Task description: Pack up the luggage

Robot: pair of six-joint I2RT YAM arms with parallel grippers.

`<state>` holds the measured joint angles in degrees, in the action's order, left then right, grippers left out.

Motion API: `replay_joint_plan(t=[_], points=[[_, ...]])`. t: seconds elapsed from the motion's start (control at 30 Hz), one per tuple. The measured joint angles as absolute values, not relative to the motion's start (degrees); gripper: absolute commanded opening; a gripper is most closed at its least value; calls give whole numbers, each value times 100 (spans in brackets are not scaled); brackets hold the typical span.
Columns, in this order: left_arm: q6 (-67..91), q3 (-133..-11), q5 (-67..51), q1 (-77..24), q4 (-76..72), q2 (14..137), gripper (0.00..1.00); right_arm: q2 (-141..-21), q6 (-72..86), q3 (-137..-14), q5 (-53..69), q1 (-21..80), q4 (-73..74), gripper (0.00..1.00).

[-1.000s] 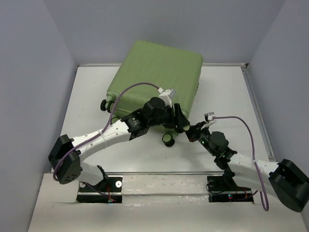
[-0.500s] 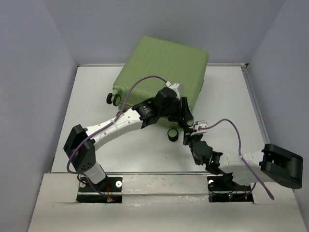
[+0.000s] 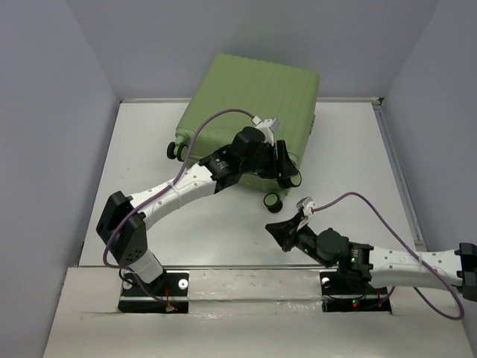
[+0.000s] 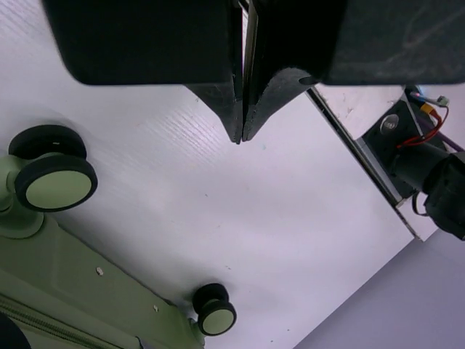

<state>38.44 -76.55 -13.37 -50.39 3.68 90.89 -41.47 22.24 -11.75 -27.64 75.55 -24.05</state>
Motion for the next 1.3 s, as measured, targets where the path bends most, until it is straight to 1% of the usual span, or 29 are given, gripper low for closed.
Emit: replay_joint_plan(t=[0.1, 0.27, 0.33, 0.4, 0.43, 0.47, 0.5, 0.63, 0.73, 0.9, 1.0, 1.17, 1.3], points=[[3852, -7629, -1382, -4978, 272, 9070, 6, -4018, 2290, -1155, -2670, 7550, -2263, 7], [3846, -7605, -1299, -5052, 224, 9070, 6, -4969, 2434, -1262, -2853, 7516, -2126, 7], [3848, -7487, -1271, -5065, 82, 9050, 6, -4971, 2635, -1253, -2842, 7210, -1833, 8], [3852, -7207, -1197, -5094, -174, 8932, 6, -4724, 2788, -1190, -2845, 6827, -1769, 16], [3852, -6978, -1142, -5107, -307, 8790, 6, -4418, 2888, -1127, -2805, 6475, -1688, 29], [3848, -6860, -1120, -5107, -355, 8715, 6, -4233, 2919, -1094, -2805, 6302, -1656, 35], [3844, -6650, -1087, -5105, -403, 8532, 6, -3889, 2971, -1063, -2731, 5977, -1603, 43], [3839, -6005, -941, -5052, -646, 7955, 6, -3435, 2882, -1074, -2259, 5142, -1503, 50], [3852, -5828, -958, -5043, -864, 7872, 6, -3719, 2683, -1135, -1793, 4665, -1492, 52], [3909, -5712, -1000, -5039, -1098, 7870, 6, -4480, 2270, -1288, -910, 4252, -1588, 54], [3924, -5708, -1004, -5039, -1118, 7870, 6, -4722, 2121, -1365, -604, 4136, -1728, 54], [3953, -5695, -1011, -5039, -1135, 7870, 6, -5481, 1938, -1601, -296, 3916, -2333, 53], [3975, -5673, -1017, -5039, -1175, 7870, 6, -5854, 1916, -1605, -276, 3782, -2847, 50]])
